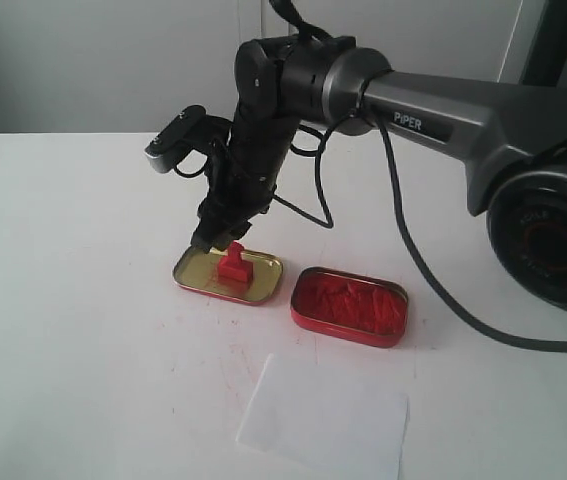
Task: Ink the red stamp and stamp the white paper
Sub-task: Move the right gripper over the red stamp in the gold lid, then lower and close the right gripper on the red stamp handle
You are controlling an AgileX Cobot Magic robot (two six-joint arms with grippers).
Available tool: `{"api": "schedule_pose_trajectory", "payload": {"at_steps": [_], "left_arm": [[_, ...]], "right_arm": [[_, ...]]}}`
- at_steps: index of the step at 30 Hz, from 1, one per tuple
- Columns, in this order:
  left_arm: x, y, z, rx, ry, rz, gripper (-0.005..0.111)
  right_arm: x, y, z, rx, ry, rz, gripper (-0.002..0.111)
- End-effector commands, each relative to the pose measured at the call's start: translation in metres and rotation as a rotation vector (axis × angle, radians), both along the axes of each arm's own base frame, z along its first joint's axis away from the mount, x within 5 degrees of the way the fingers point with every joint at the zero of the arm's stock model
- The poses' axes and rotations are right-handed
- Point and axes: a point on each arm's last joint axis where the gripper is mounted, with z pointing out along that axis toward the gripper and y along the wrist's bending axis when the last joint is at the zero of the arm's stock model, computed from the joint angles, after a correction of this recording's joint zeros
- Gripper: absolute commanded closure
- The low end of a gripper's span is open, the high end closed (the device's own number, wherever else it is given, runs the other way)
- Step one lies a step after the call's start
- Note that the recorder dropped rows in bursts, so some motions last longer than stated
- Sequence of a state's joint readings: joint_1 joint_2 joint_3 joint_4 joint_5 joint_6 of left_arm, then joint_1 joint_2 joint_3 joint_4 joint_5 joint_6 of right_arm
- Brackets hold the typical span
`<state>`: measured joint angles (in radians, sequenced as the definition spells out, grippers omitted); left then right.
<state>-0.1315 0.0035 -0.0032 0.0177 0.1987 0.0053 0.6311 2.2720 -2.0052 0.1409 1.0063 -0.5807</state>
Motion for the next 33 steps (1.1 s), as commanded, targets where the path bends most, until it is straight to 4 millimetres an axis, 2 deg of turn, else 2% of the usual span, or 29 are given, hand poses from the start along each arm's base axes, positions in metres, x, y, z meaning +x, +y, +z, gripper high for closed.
{"api": "schedule_pose_trajectory", "payload": {"at_steps": [1, 15, 23, 31, 33], "left_arm": [[0.000, -0.001, 0.000, 0.001, -0.006, -0.012, 0.107], [0.000, -0.001, -0.001, 0.001, -0.004, -0.012, 0.107], [0.000, -0.001, -0.001, 0.001, -0.004, -0.012, 0.107], [0.000, -0.001, -0.001, 0.001, -0.004, -0.012, 0.107], [0.000, -0.001, -0.001, 0.001, -0.004, -0.012, 0.107]], "right_arm": [[0.001, 0.001, 0.002, 0.000, -0.022, 0.011, 0.062], [0.007, 0.003, -0.014, -0.016, -0.035, 0.011, 0.062], [0.009, 0.004, -0.036, -0.043, 0.000, 0.012, 0.062], [0.010, 0.003, -0.037, -0.056, -0.005, 0.010, 0.062], [0.010, 0.003, -0.039, -0.059, -0.002, 0.007, 0.065]]}}
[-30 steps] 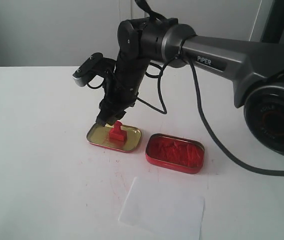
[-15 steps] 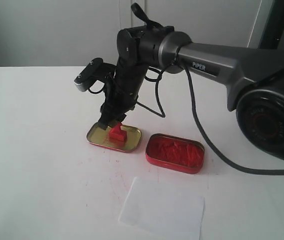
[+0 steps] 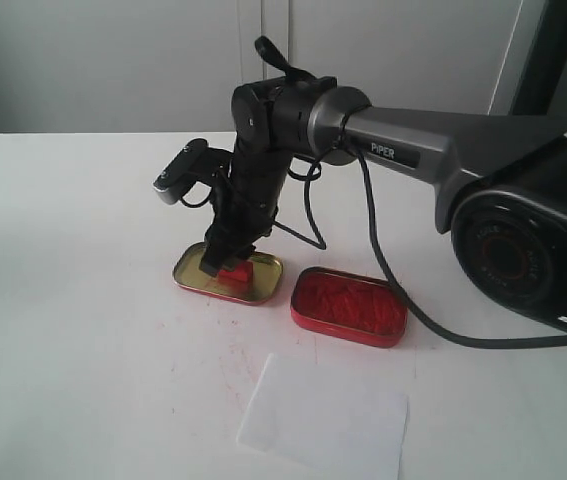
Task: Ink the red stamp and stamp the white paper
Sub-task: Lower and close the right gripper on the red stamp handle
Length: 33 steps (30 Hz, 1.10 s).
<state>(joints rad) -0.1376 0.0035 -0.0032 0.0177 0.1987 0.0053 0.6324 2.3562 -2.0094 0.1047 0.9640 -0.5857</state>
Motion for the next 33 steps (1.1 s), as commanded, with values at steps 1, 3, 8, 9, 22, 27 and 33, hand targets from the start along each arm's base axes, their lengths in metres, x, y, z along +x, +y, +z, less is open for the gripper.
{"api": "schedule_pose_trajectory", "payload": {"at_steps": [1, 3, 8, 9, 22, 27, 33], "left_arm": [[0.000, 0.000, -0.001, 0.001, -0.004, -0.006, 0.107], [0.000, 0.000, -0.001, 0.001, -0.004, -0.006, 0.107], [0.000, 0.000, -0.001, 0.001, -0.004, -0.006, 0.107], [0.000, 0.000, -0.001, 0.001, -0.004, -0.006, 0.107], [0.000, 0.000, -0.001, 0.001, -0.004, -0.006, 0.107], [0.000, 0.000, -0.001, 0.001, -0.004, -0.006, 0.107], [0.000, 0.000, -0.001, 0.001, -0.004, -0.006, 0.107]], "right_arm": [[0.001, 0.000, 0.001, -0.006, -0.010, -0.002, 0.067], [0.001, -0.001, 0.001, -0.008, -0.011, -0.001, 0.071], [0.001, -0.001, 0.001, -0.008, -0.016, -0.001, 0.073], [0.001, -0.001, 0.001, -0.006, -0.018, -0.001, 0.073], [0.005, 0.002, -0.009, 0.001, -0.030, -0.008, 0.074], [0.004, 0.001, -0.009, -0.002, -0.025, -0.007, 0.098], [0.003, 0.001, -0.006, -0.001, -0.017, -0.022, 0.108]]}}
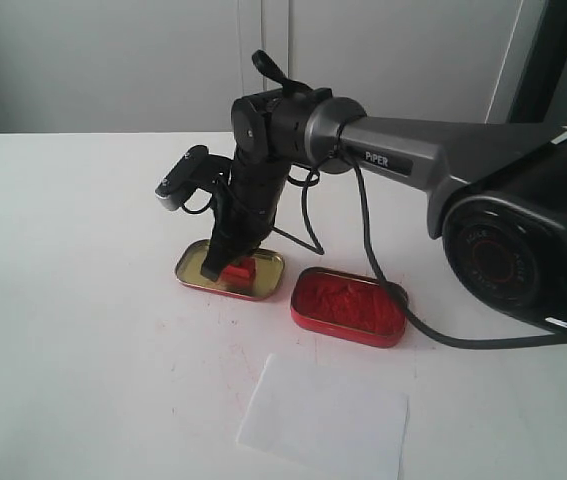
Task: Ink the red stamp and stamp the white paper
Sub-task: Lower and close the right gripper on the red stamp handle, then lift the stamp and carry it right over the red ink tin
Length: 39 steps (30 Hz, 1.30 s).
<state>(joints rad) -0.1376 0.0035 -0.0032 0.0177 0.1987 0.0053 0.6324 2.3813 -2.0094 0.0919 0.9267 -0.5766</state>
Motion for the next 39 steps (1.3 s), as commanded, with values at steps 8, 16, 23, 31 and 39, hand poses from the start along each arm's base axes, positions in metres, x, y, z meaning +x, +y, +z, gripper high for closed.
{"api": "schedule_pose_trajectory", "payload": {"at_steps": [8, 16, 23, 31, 39], "left_arm": [[0.000, 0.000, -0.001, 0.001, -0.004, -0.006, 0.107], [0.000, 0.000, -0.001, 0.001, -0.004, -0.006, 0.107], [0.000, 0.000, -0.001, 0.001, -0.004, -0.006, 0.107], [0.000, 0.000, -0.001, 0.001, -0.004, -0.006, 0.107], [0.000, 0.000, -0.001, 0.001, -0.004, -0.004, 0.107]], "right_arm": [[-0.007, -0.005, 0.040, 0.056, 0.022, -0.151, 0.108], [-0.030, -0.021, 0.090, 0.029, 0.108, -0.217, 0.108], [-0.037, -0.024, 0.101, 0.049, 0.161, -0.325, 0.108], [-0.040, -0.022, 0.105, 0.105, 0.213, -0.423, 0.108], [-0.044, -0.026, 0.096, 0.071, 0.235, -0.430, 0.108]]}}
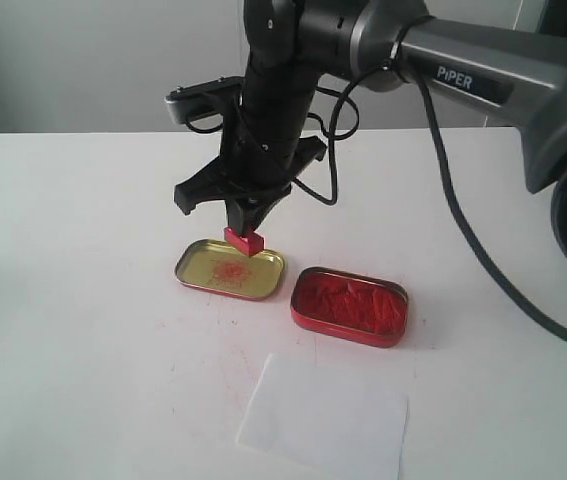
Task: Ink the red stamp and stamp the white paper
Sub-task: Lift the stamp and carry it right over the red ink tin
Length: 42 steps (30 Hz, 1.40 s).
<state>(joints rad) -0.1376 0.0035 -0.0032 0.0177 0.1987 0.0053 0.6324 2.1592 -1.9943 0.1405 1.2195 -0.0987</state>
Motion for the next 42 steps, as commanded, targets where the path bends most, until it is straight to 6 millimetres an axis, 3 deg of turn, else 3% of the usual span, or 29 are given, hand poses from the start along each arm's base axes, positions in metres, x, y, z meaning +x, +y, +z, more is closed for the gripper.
{"api": "schedule_pose_trajectory", "payload": {"at_steps": [1, 27, 32, 38, 42], "left_arm": [[0.000, 0.000, -0.001, 0.001, -0.004, -0.004, 0.107], [0.000, 0.001, -0.001, 0.001, -0.004, 0.025, 0.107], [0.000, 0.001, -0.001, 0.001, -0.004, 0.025, 0.107], [0.000, 0.001, -0.001, 0.001, -0.004, 0.025, 0.107], [0.000, 0.001, -0.001, 0.001, -0.004, 0.025, 0.107]], "right_arm": [[-0.006, -0.005, -0.003, -0.019, 0.022, -0.001, 0.108], [-0.035, -0.036, 0.018, -0.062, 0.036, -0.126, 0.108], [-0.039, -0.059, 0.014, -0.096, 0.046, -0.169, 0.108], [-0.041, -0.101, 0.008, -0.079, 0.025, -0.252, 0.108], [-0.042, -0.116, 0.001, -0.090, 0.030, -0.261, 0.108]]}}
